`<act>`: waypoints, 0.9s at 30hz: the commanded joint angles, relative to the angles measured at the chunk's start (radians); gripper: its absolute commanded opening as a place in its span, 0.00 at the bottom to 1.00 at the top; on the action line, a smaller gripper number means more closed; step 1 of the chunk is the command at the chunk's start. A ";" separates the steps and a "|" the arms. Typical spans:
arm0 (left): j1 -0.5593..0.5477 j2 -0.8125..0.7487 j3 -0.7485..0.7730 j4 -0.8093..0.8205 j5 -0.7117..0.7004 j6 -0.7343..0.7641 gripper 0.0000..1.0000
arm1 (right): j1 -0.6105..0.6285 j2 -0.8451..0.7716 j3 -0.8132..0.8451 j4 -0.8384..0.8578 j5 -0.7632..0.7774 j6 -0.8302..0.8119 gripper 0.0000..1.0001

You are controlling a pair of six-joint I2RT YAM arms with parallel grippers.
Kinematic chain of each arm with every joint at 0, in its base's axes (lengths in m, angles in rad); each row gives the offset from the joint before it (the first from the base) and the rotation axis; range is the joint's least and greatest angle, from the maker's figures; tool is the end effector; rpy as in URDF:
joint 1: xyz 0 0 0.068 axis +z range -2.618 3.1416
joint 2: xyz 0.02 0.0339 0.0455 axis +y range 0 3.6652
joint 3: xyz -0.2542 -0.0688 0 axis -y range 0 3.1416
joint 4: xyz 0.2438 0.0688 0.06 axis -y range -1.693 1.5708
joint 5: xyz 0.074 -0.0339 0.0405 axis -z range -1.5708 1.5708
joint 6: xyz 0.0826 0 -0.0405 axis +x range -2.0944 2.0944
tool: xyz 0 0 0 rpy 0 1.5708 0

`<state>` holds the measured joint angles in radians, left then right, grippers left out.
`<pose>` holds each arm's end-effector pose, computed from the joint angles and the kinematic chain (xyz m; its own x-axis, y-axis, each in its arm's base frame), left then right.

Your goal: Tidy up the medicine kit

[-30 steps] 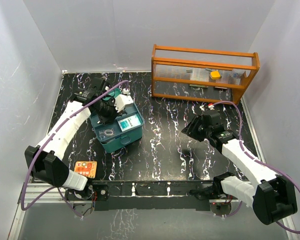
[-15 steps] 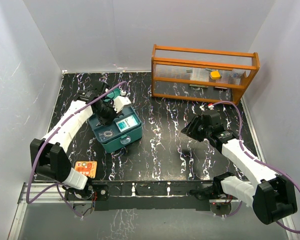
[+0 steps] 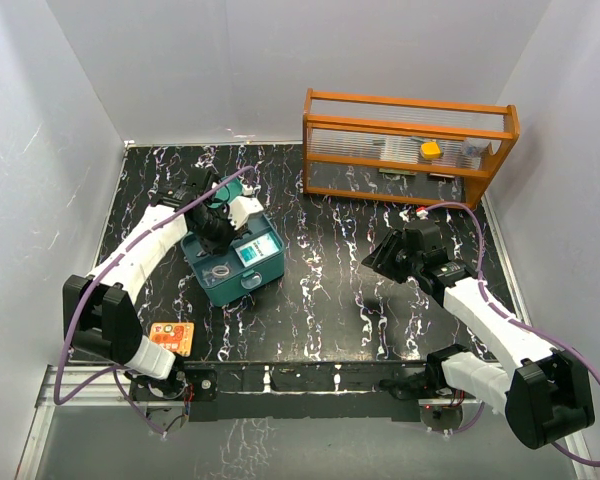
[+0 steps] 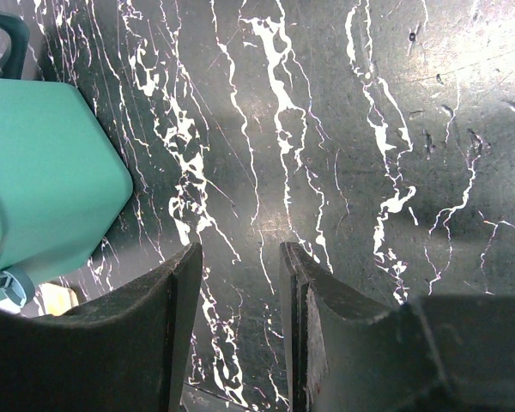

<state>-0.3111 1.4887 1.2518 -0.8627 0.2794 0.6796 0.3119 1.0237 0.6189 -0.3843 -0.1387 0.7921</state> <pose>0.2975 -0.1196 0.2313 -0.4000 0.7632 -0.5075 0.8547 0.5105 0.0942 0.2299 0.0861 0.1792 -0.7568 0.4967 -0.4249 0.2023 0.7961 0.5704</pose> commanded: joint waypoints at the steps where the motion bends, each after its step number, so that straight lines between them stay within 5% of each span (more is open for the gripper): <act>1: 0.006 -0.016 -0.009 -0.020 0.057 -0.001 0.00 | -0.004 0.003 0.016 0.056 -0.009 0.008 0.39; 12: 0.009 0.011 -0.014 0.002 0.095 -0.059 0.00 | -0.004 0.003 0.015 0.056 -0.008 0.008 0.39; 27: 0.017 0.015 0.103 -0.018 0.034 -0.139 0.28 | -0.004 -0.001 0.017 0.071 -0.024 0.004 0.39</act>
<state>-0.3019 1.5291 1.2652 -0.8471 0.3023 0.5659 0.3119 1.0306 0.6189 -0.3756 -0.1535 0.7948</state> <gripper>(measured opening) 0.233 0.392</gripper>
